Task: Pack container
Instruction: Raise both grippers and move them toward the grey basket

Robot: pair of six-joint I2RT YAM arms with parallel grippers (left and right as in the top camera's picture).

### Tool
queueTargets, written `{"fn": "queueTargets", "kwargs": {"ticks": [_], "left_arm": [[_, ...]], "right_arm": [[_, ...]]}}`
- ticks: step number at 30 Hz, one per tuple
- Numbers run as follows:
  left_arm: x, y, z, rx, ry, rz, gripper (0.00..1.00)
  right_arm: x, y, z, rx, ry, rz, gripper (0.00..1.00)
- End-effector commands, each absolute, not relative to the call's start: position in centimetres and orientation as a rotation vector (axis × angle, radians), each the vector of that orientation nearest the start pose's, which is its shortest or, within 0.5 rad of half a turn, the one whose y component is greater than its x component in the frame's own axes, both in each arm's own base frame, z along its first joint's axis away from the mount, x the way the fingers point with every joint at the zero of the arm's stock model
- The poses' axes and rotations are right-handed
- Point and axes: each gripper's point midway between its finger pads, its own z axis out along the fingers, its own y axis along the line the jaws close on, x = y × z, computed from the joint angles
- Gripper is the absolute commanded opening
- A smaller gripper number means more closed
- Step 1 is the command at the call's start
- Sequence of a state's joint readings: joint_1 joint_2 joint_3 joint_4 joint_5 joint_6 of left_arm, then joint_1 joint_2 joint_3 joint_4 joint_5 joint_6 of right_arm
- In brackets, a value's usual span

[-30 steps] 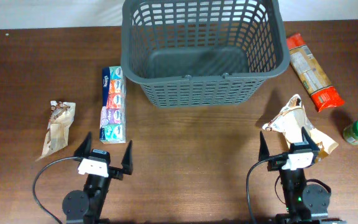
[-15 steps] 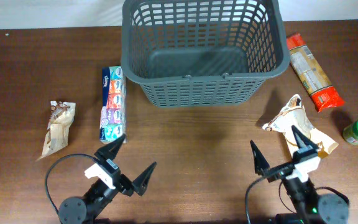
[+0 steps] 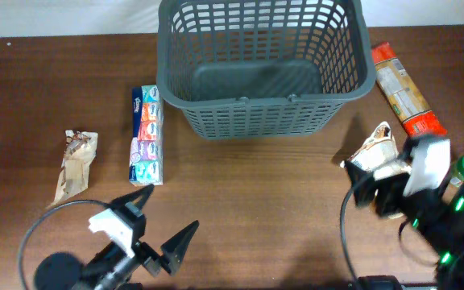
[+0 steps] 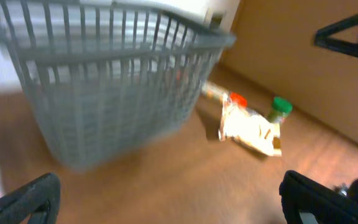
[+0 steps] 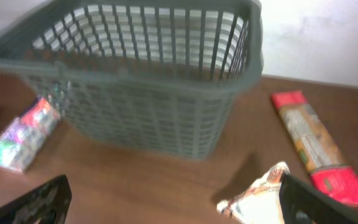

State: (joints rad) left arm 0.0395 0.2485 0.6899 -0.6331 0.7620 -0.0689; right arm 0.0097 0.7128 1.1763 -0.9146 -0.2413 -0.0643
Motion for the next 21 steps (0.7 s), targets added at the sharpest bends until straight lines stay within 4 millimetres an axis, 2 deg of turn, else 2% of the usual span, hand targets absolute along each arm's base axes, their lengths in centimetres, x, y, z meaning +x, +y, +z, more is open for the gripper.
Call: {"fn": "queueTargets", "kwargs": {"ticks": [1, 5, 7, 11, 15, 21], "left_arm": [[15.5, -11.5, 32.6, 0.536, 1.605, -0.632, 0.99], [15.3, -12.1, 35.0, 0.584, 1.505, -0.654, 0.99], [15.7, -12.1, 36.4, 0.558, 1.510, -0.684, 1.00], [16.3, -12.2, 38.6, 0.557, 1.561, -0.714, 0.99], [17.0, -12.2, 40.1, 0.600, 1.648, -0.685, 1.00], [19.4, -11.4, 41.1, 0.541, 1.919, -0.612, 1.00]], "right_arm": [[24.1, 4.9, 39.4, -0.253, 2.008, 0.246, 0.99], [25.3, 6.0, 43.3, -0.297, 1.971, 0.307, 0.99], [26.1, 6.4, 45.4, -0.317, 1.933, 0.325, 0.99], [27.5, 8.0, 48.0, -0.381, 1.897, 0.416, 0.99], [29.5, 9.3, 48.4, -0.428, 1.926, 0.516, 0.99], [32.2, 9.8, 46.1, -0.421, 2.054, 0.597, 0.99]]}}
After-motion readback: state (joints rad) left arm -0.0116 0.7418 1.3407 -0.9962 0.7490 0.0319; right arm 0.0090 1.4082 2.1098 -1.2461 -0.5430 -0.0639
